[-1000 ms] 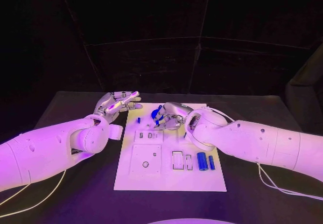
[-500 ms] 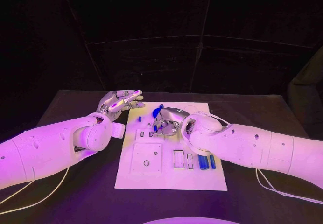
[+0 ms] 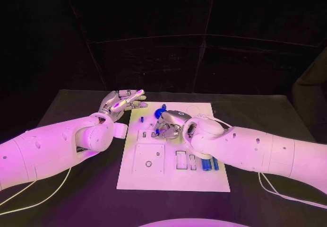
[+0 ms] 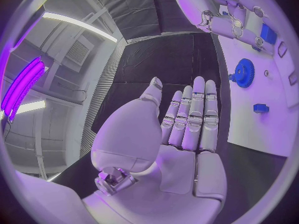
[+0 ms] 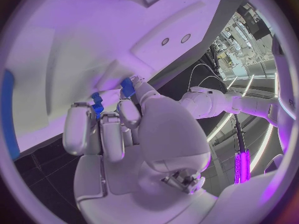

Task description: Assemble the parts on the task board

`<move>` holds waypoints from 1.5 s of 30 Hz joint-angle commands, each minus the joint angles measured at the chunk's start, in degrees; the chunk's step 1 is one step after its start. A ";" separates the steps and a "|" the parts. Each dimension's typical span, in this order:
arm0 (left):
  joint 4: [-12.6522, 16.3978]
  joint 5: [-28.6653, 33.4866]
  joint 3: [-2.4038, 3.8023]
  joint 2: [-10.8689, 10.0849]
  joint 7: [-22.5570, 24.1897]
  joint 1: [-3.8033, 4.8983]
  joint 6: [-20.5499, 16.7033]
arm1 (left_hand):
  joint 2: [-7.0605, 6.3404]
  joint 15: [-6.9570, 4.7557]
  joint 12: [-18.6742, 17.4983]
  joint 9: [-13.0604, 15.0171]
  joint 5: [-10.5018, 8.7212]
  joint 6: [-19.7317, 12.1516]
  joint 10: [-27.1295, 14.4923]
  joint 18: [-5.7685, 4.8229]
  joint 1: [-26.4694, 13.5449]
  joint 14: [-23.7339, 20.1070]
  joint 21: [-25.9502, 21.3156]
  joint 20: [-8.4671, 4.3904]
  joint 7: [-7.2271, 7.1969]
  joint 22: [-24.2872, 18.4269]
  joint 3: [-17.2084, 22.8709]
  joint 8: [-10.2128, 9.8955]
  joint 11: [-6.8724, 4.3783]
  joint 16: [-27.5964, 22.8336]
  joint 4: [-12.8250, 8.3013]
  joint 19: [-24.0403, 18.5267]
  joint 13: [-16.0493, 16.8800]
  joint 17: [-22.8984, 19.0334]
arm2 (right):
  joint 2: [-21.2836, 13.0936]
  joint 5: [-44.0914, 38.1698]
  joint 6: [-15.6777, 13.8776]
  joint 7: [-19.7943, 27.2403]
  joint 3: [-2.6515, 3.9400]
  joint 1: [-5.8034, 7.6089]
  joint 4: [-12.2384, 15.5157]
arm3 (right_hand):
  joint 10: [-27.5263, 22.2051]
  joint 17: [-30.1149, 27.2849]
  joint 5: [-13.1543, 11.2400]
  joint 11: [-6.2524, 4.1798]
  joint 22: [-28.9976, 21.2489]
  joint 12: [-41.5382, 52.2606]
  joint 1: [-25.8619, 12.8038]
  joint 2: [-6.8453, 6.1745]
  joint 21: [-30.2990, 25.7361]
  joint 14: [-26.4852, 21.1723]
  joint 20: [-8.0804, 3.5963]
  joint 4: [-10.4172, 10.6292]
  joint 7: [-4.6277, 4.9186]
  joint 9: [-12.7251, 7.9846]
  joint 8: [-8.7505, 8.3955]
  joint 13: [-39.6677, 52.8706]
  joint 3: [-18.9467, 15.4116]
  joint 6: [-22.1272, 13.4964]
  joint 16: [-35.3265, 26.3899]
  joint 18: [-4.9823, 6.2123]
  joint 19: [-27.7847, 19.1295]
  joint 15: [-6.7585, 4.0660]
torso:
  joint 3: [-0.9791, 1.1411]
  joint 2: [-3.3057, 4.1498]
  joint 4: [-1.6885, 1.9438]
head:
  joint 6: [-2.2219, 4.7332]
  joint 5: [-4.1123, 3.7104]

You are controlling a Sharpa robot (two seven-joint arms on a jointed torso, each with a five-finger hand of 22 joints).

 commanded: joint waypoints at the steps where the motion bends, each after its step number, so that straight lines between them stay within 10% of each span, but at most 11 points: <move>1: 0.01 0.11 0.04 0.09 0.14 0.10 0.79 | 0.42 -0.09 -0.29 -0.05 0.22 0.39 0.37 0.36 -0.05 0.27 -0.38 -0.01 0.16 -0.08 -0.02 -0.26 0.00 -0.20 -0.24 0.39 -0.09 0.09 | 0.17 -0.78 -1.08 0.53 0.00 -0.12 -0.02 | -0.31 7.65 0.21 0.10 0.00 -0.23 -0.39 -0.38 0.04 4.34 -0.21 -0.03 -1.21 -0.03 -0.16 -0.08 0.35 1.36 -0.39 -0.32 0.32 -0.26 | 0.00 0.00 0.02 | -0.06 0.06; 25: -0.13 0.11 0.04 0.17 0.16 0.09 0.79 | 0.42 -0.09 -0.29 -0.05 0.22 0.39 0.37 0.36 -0.05 0.27 -0.38 -0.01 0.16 -0.08 -0.02 -0.26 0.00 -0.20 -0.24 0.39 -0.09 0.09 | 0.14 -1.94 2.49 -1.83 0.01 -1.14 -0.31 | -1.42 7.91 -1.14 0.83 0.01 -2.84 -1.69 -2.11 -0.01 4.40 0.23 0.39 -0.29 -0.29 -1.90 -2.15 0.33 -0.67 -0.35 -0.35 0.37 0.31 | 0.00 -0.01 0.00 | -0.48 0.25; 45: -0.23 0.11 0.04 0.13 0.10 0.08 0.79 | 0.42 -0.09 -0.29 -0.05 0.22 0.39 0.37 0.36 -0.05 0.27 -0.38 -0.01 0.16 -0.08 -0.02 -0.26 0.00 -0.20 -0.24 0.39 -0.09 0.09 | -0.76 -3.50 -0.85 -2.83 0.01 -1.34 0.50 | -1.81 8.20 -0.86 1.21 -0.01 -3.73 -1.91 -3.42 -0.05 4.45 0.58 0.32 0.13 -0.28 -2.69 -2.89 0.28 -1.71 -0.27 -0.34 0.37 0.67 | 0.05 0.01 0.04 | -0.61 0.19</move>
